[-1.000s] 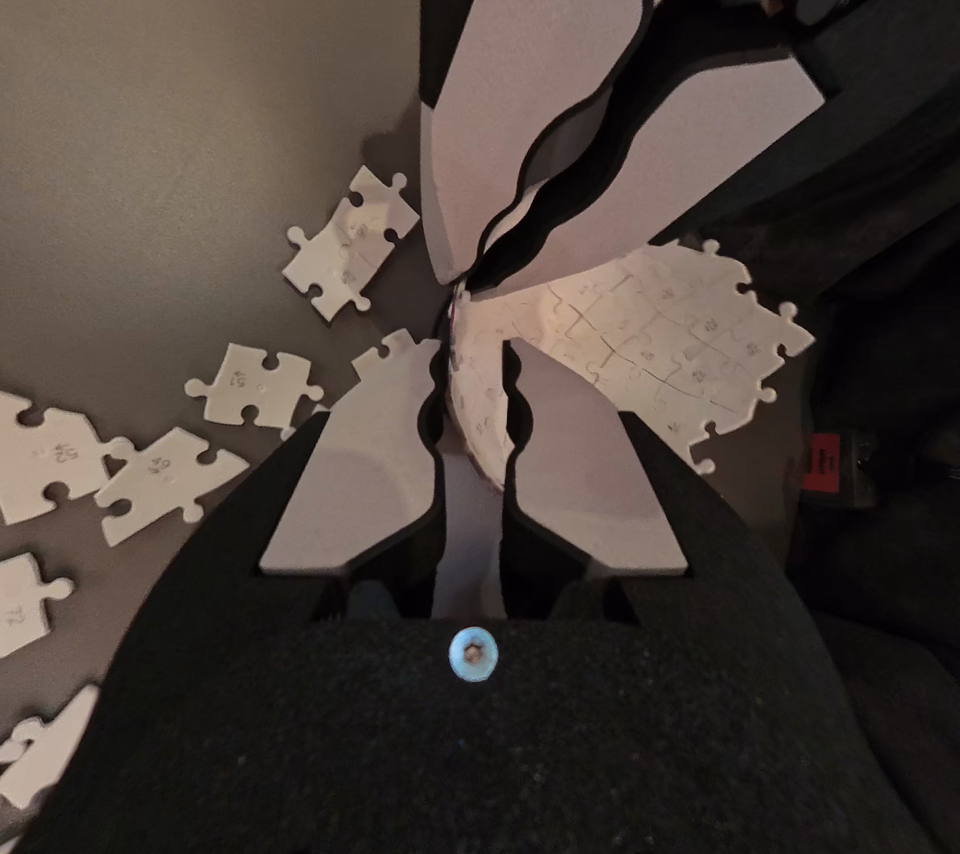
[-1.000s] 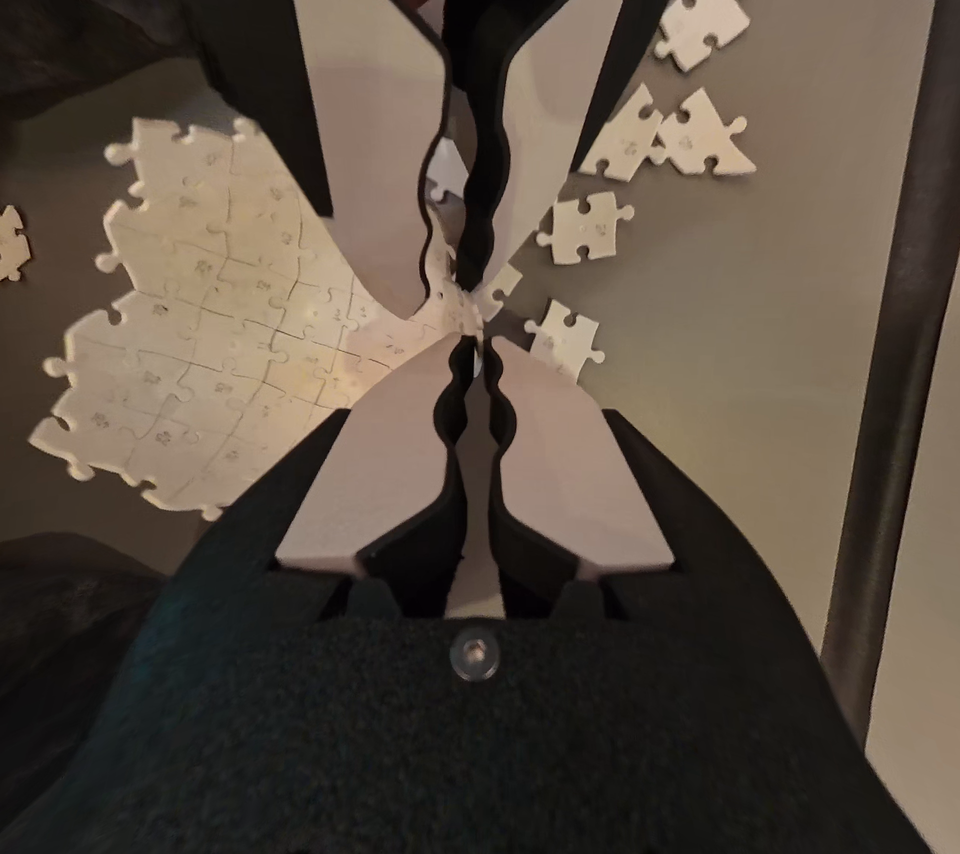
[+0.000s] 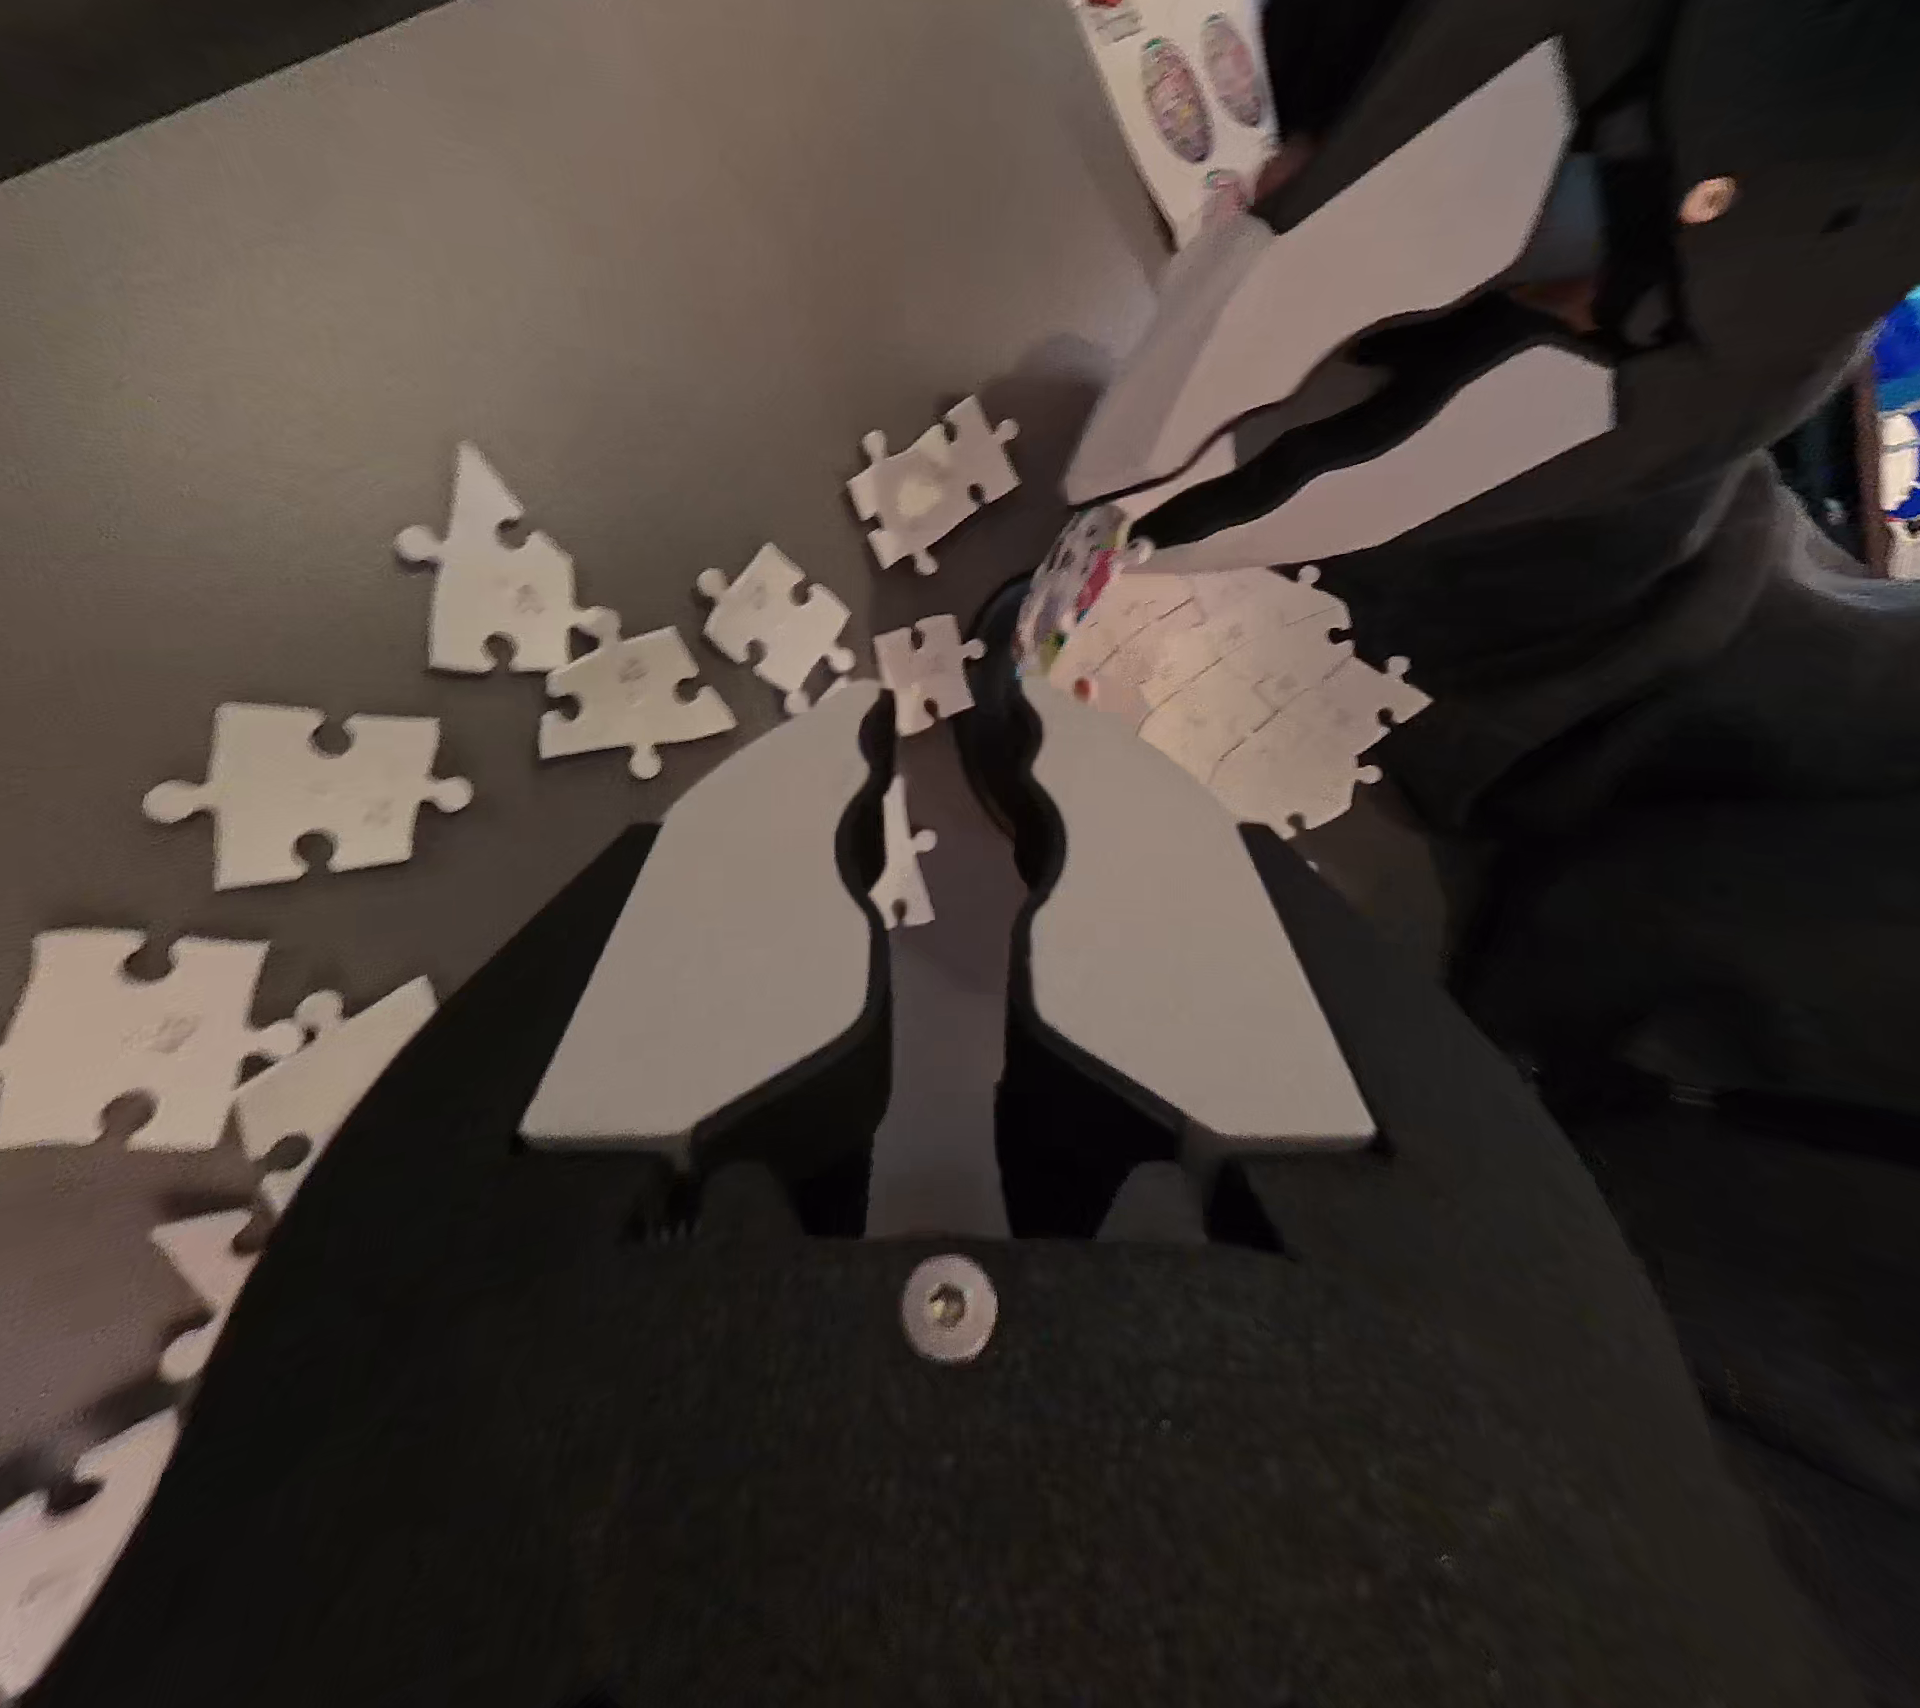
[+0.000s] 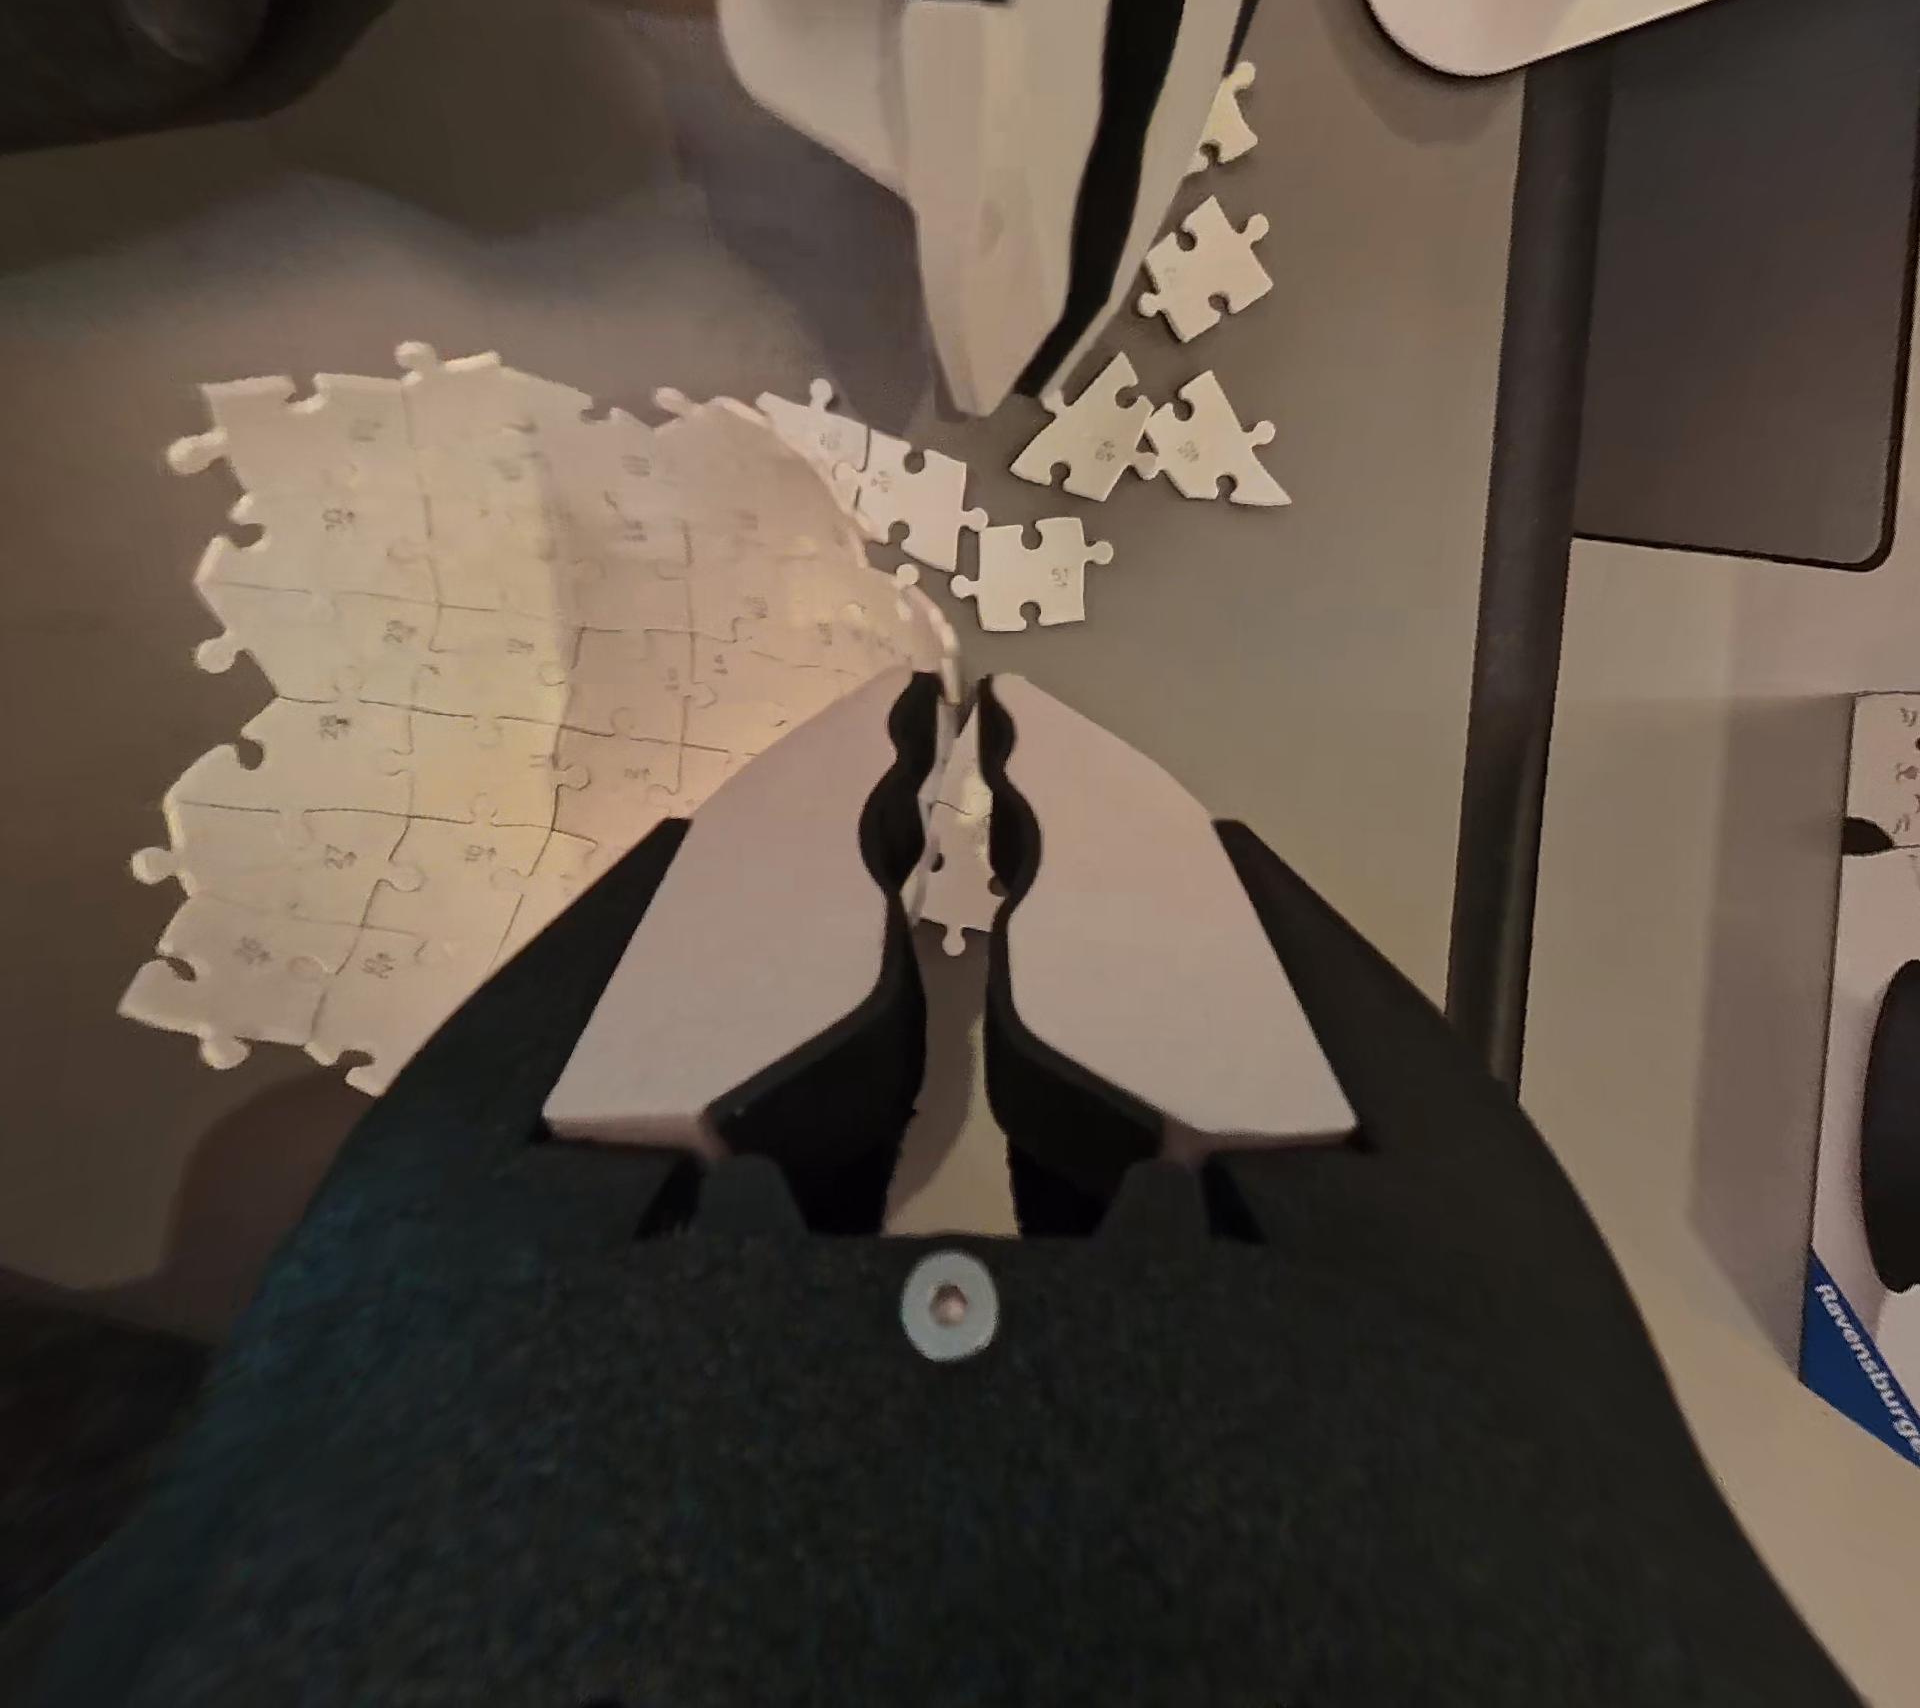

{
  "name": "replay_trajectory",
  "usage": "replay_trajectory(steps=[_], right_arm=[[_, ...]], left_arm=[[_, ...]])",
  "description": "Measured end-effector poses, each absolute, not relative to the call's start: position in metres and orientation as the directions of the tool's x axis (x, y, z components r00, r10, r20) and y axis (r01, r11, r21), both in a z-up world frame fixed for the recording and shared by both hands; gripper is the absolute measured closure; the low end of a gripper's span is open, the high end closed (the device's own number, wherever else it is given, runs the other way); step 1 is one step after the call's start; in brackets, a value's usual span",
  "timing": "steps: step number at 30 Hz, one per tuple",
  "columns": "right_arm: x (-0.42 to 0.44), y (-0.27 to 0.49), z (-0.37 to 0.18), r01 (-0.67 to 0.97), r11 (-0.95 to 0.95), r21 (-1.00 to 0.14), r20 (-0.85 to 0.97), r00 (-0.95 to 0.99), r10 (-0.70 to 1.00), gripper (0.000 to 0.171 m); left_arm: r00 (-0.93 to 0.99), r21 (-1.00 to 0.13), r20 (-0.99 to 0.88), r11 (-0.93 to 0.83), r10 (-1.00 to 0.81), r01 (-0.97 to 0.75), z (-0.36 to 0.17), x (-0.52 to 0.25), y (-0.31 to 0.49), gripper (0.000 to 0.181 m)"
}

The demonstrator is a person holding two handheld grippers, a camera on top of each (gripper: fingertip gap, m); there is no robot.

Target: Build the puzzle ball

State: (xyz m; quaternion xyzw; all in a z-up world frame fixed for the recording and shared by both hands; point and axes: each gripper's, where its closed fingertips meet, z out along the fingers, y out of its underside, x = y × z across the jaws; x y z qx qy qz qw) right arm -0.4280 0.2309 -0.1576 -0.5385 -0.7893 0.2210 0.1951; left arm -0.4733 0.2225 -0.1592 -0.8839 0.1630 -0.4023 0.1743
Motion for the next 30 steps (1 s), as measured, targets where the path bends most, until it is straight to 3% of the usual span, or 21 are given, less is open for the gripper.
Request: replay_trajectory(steps=[2,4,12,30], right_arm=[[-0.431,0.232,-0.156,0.744,0.354,-0.566,0.113,-0.355,0.928,0.167],[-0.432,0.232,-0.154,0.731,0.379,-0.567,0.144,-0.365,0.92,0.167],[-0.435,0.235,-0.155,0.711,0.418,-0.566,0.197,-0.375,0.906,0.166],[-0.433,0.237,-0.157,0.709,0.427,-0.561,0.202,-0.383,0.901,0.152]], left_arm=[[0.647,-0.403,0.633,-0.895,-0.424,-0.192,-0.169,-0.476,0.217,0.177],[0.667,-0.374,0.599,-0.891,-0.444,-0.257,-0.181,-0.473,0.212,0.181],[0.621,-0.437,0.569,-0.838,-0.539,-0.326,-0.198,-0.441,0.225,0.181],[0.604,-0.406,0.605,-0.854,-0.518,-0.326,-0.214,-0.437,0.225,0.181]])
